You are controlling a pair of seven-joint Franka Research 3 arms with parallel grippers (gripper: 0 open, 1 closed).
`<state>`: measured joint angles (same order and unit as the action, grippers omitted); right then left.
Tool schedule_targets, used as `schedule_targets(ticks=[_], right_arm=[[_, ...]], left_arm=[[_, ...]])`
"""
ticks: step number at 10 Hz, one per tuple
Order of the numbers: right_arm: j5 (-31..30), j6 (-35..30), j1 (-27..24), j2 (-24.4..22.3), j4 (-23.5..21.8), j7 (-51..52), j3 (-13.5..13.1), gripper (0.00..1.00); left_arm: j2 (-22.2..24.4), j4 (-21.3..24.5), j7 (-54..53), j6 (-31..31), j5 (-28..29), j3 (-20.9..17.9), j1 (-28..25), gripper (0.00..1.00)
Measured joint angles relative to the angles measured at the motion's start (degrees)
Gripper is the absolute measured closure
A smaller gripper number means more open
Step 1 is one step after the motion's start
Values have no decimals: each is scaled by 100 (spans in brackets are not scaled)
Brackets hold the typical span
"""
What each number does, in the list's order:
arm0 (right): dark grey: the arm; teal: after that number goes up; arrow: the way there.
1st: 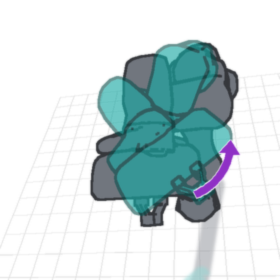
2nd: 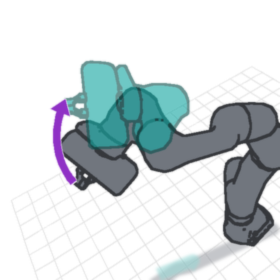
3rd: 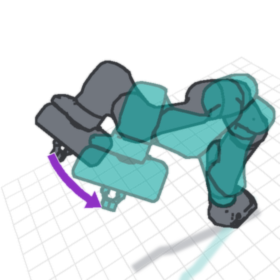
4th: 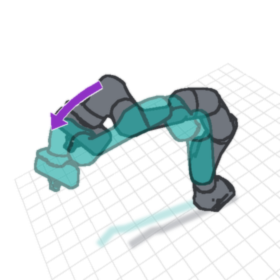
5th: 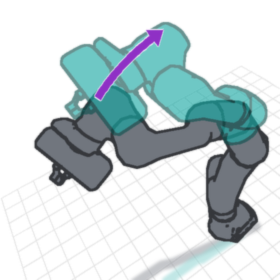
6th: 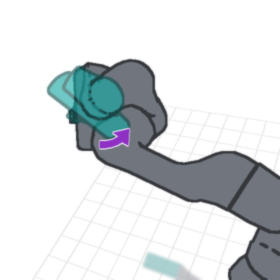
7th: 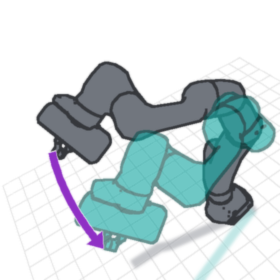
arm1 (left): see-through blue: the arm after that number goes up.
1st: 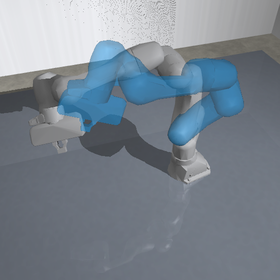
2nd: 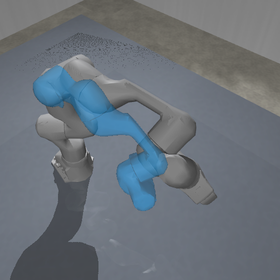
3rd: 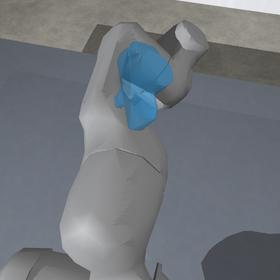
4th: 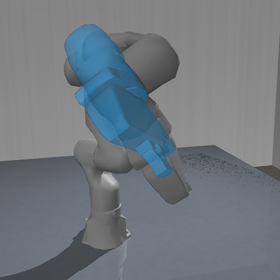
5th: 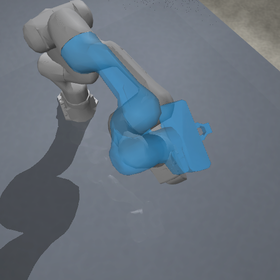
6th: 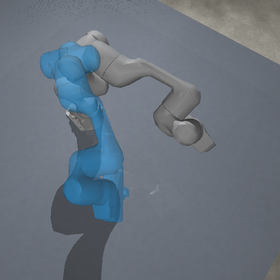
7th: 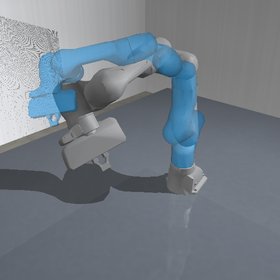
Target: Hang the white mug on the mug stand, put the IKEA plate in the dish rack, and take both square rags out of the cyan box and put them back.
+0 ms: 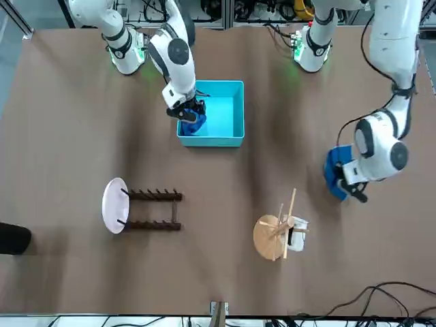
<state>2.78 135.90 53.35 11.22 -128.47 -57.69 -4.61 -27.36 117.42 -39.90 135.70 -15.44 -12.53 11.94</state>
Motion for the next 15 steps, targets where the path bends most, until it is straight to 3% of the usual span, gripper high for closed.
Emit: schedule_targets(ticks=[3, 5, 7, 10, 12, 15], right_arm=[[-2, 319, 69, 321, -44, -60, -17, 3], [-7, 328, 70, 321, -42, -190, -27, 15], [-13, 328, 71, 321, -40, -249, -34, 52], [-53, 298, 71, 291, -22, -252, -60, 96], [-144, -155, 52, 177, 205, -252, -174, 96], [-240, -1636, -275, -253, 1022, -109, -280, 96]], left_arm=[[225, -24, 1264, 0, 1, 866, 18, 95], [214, -1, 1401, 0, 245, 813, -3, 95], [191, 32, 1199, -16, 646, 198, -57, 95], [61, 56, -302, 1, 727, -1010, -200, 95], [-127, -227, -1222, 22, 728, -1572, -394, 95], [-324, -562, -1974, 22, 728, -1727, -810, 95]])
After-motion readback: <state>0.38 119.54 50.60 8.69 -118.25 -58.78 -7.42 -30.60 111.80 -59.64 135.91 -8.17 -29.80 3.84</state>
